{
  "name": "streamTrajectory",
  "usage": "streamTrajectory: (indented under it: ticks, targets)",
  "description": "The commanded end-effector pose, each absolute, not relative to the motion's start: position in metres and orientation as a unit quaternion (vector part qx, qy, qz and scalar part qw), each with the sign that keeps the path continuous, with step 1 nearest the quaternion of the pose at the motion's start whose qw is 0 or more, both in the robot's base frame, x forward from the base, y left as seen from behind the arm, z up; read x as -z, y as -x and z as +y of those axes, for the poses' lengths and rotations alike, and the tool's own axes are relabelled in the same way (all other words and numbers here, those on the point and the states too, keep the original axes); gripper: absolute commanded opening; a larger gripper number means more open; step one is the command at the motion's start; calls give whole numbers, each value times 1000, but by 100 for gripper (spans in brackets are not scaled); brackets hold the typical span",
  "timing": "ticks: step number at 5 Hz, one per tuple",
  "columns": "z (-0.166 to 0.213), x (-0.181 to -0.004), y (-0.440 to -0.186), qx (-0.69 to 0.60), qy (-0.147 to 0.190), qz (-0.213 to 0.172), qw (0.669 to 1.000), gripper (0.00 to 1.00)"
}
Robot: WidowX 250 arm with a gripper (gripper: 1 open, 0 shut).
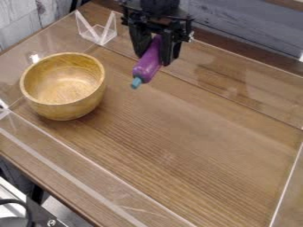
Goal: Put the purple eggplant in the brown bowl
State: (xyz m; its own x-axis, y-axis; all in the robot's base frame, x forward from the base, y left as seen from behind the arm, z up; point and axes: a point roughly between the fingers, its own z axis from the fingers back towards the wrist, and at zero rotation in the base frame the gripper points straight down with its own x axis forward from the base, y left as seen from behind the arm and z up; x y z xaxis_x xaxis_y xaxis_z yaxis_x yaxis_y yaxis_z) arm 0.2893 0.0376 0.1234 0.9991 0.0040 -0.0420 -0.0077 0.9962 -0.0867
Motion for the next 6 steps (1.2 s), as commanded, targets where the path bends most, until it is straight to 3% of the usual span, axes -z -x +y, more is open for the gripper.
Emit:
streamTrajectory:
  ticks: [1, 2, 6]
  targets:
    - [46, -139, -302, -4, 36, -16, 999, 0]
    - [53, -136, -306, -10, 35, -19, 999, 0]
    - [86, -139, -281, -40, 35, -20, 998, 0]
